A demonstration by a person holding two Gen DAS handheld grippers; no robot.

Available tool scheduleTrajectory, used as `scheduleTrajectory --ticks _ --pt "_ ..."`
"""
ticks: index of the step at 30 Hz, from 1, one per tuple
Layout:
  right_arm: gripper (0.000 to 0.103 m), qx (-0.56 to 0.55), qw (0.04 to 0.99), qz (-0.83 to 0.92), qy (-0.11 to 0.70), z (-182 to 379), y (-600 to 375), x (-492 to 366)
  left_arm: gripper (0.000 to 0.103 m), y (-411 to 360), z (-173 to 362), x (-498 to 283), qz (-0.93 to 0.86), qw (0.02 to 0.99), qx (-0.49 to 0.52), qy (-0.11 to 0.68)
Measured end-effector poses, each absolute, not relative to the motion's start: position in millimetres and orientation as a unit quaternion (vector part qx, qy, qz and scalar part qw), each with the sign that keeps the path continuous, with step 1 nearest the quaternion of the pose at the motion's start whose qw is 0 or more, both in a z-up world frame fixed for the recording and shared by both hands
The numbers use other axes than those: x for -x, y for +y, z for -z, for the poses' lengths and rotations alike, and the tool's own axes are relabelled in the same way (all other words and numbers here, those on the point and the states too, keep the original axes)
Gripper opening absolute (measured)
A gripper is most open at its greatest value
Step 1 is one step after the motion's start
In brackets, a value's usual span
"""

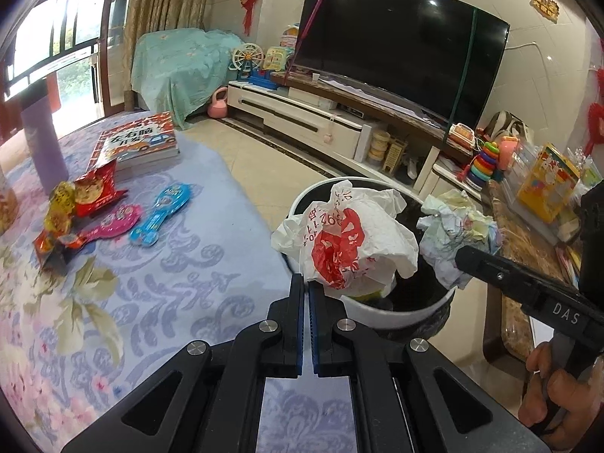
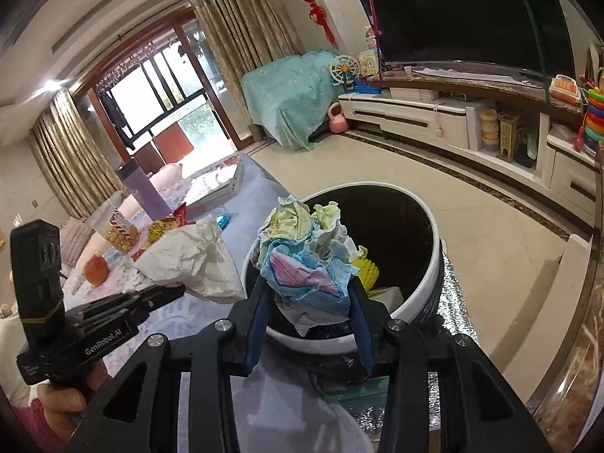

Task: Collect trash
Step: 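Carry the plastic bag and crumpled tissues over the bin, then open both grippers to drop the bag and tissues into the bin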

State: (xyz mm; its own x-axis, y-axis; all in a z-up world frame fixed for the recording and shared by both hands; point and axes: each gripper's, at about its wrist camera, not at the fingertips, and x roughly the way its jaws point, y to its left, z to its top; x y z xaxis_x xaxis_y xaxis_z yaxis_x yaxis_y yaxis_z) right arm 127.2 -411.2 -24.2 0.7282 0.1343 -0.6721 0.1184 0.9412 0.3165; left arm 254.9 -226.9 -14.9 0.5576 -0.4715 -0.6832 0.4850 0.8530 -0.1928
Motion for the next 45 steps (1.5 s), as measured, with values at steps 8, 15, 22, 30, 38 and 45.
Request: scheduleTrajectory --ticks 8,15,22,30,38,45 --pt "0.04 -0.172 0.91 0.002 0.377 26 -420 -137 0.001 -251 21 -273 0.278 0.879 -0.03 0.386" --pt "0.04 -0.173 0.905 0.006 0.387 28 -429 -146 0.001 -263 27 -287 0.282 0.873 -0.031 0.397" --pt "0.04 -0.168 0.904 0.005 0.392 29 -432 -152 0.001 -273 31 -294 0.282 0.87 -0.038 0.403" --pt "0.042 -0.159 0.9 0.007 0.406 34 -432 -165 0.001 -281 36 -299 0.282 0.865 -0.033 0.413" --pt "0.066 -0.163 0.895 0.024 0.414 36 -436 -168 0.044 -280 33 -304 0.285 0.86 -0.02 0.424" --pt "0.078 -0.179 0.902 0.025 0.391 27 -433 -158 0.053 -249 33 -289 0.279 0.865 0.001 0.418"
